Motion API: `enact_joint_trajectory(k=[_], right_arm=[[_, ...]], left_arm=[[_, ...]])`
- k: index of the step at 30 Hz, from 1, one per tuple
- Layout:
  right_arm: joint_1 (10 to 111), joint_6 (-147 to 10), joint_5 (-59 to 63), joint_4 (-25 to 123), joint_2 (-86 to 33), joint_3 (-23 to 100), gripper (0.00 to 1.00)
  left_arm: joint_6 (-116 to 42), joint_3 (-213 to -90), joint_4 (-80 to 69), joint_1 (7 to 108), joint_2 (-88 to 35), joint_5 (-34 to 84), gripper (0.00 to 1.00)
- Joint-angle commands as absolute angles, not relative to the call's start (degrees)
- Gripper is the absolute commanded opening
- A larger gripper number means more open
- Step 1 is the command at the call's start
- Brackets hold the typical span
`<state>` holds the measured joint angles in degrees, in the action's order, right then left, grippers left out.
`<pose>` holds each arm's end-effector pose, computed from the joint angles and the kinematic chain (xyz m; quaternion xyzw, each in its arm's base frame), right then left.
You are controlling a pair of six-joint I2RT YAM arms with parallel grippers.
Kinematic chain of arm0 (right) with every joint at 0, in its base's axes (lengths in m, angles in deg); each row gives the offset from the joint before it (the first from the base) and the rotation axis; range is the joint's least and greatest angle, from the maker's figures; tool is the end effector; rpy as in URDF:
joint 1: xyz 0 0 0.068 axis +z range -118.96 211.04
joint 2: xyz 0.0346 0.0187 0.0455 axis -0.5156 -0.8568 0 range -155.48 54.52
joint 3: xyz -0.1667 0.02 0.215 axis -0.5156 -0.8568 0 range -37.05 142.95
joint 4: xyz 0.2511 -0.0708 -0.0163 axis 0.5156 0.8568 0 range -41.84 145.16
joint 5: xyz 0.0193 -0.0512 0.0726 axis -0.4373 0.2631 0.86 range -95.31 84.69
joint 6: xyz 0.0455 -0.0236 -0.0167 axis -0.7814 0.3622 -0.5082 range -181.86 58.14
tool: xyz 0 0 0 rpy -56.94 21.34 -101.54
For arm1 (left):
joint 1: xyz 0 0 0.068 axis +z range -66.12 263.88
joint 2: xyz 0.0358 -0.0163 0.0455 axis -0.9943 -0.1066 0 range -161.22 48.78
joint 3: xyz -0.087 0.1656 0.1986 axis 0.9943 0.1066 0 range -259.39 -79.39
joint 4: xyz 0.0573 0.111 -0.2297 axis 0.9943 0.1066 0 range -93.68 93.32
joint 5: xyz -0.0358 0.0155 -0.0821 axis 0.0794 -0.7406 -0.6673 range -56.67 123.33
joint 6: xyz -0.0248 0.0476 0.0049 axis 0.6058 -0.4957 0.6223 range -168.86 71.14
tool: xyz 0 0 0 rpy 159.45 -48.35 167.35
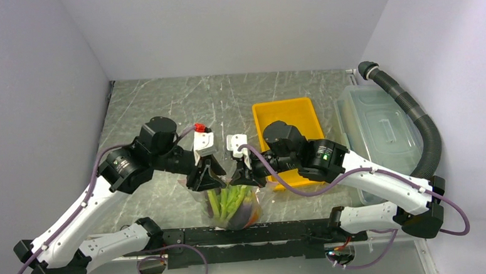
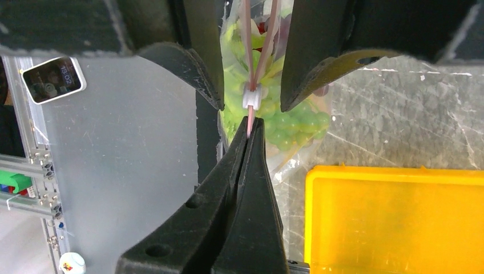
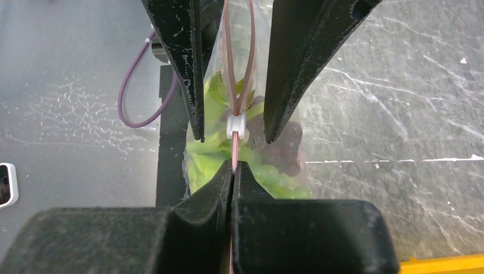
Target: Place the food in the zip-top bag and seal the zipper
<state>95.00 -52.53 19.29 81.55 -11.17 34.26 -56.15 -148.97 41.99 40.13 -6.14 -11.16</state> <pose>0.0937 0.2252 0.3883 -0.5876 0.6054 0.3938 0.3649 0.1093 -0.1393 0.3984 0.5153 0.6467 -0.4556 0.3297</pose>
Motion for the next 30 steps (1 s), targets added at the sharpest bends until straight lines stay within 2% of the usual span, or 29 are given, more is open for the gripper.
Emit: enact_joint_trajectory(k=[1, 6, 12, 19, 22, 25, 30], right_arm=[[95.29, -53.72, 20.4, 77.4, -10.55, 36.11, 0.0], [95.29, -53.86, 20.22, 77.17, -10.1, 35.52, 0.0], [95.29, -53.92, 20.0, 77.16, -9.81, 35.28, 0.0], [95.24, -53.86, 19.97, 77.52, -10.17, 36.05, 0.0], [95.24, -53.77, 19.84, 77.73, -10.4, 36.33, 0.0], [95.26, -53.76, 19.72, 77.87, -10.32, 36.51, 0.0], [95.29, -53.62, 19.49, 78.25, -10.27, 36.68, 0.0]], left_arm=[[-59.8, -147.49, 37.68, 39.86, -3.98, -14.12, 0.45], [-60.0, -147.02, 36.93, 39.86, -3.17, -13.78, 0.42], [-60.2, -146.88, 37.07, 39.91, -3.63, -14.33, 0.31], [-60.53, -146.76, 37.65, 39.88, -3.66, -13.78, 0.25], [-60.81, -146.63, 38.25, 39.87, -3.35, -12.95, 0.16], [-60.9, -146.73, 38.71, 39.88, -3.19, -12.81, 0.01], [-60.6, -147.13, 39.28, 39.86, -2.54, -11.97, 0.0]])
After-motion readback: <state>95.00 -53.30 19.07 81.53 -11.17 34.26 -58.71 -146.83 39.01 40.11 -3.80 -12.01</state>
